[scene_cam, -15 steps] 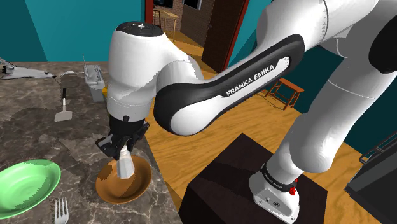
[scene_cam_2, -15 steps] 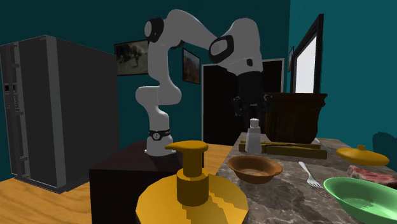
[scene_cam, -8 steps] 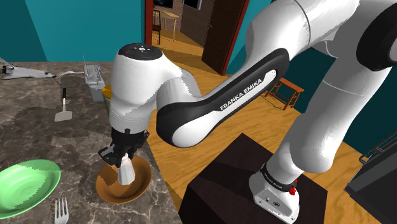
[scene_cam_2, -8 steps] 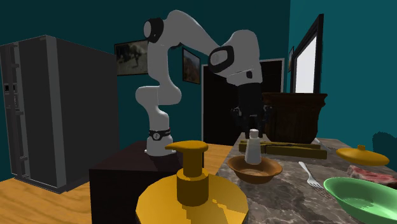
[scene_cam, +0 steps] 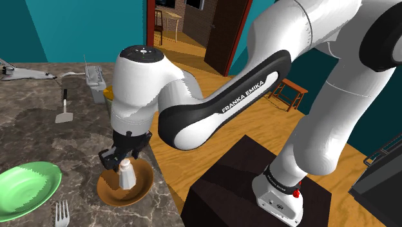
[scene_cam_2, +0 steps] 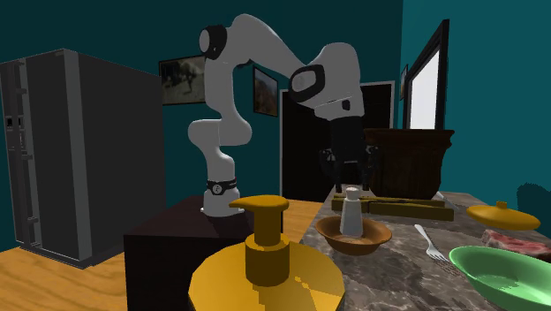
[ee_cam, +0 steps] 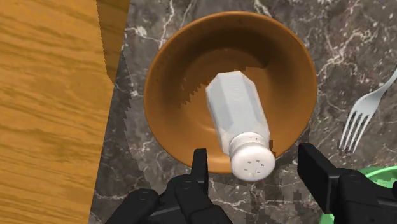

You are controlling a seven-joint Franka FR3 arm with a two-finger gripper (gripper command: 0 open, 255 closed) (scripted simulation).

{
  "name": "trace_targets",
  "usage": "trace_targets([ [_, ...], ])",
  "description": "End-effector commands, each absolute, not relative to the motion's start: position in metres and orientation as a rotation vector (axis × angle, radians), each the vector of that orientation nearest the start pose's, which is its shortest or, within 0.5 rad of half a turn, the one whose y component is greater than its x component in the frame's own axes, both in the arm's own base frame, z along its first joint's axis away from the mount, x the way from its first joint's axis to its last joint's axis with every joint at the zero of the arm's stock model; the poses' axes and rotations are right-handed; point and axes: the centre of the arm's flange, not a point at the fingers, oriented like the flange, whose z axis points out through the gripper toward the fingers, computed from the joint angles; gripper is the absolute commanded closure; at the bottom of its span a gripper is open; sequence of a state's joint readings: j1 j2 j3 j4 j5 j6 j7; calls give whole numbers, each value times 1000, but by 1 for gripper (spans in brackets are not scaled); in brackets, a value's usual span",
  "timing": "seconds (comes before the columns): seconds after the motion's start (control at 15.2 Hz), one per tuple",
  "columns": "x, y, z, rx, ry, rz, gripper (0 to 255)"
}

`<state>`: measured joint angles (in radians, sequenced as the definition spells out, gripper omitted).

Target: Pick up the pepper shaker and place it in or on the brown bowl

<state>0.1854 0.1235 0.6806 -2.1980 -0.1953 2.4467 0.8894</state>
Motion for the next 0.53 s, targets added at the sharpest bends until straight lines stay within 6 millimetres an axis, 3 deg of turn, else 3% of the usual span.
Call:
trace_targets([
  [0.0, 365, 423, 355, -3046, -164, -223, 0],
  [0.26, 365, 423, 355, -3046, -164, -223, 0],
  [0.46, 359, 419, 394, -3046, -164, -223, 0],
])
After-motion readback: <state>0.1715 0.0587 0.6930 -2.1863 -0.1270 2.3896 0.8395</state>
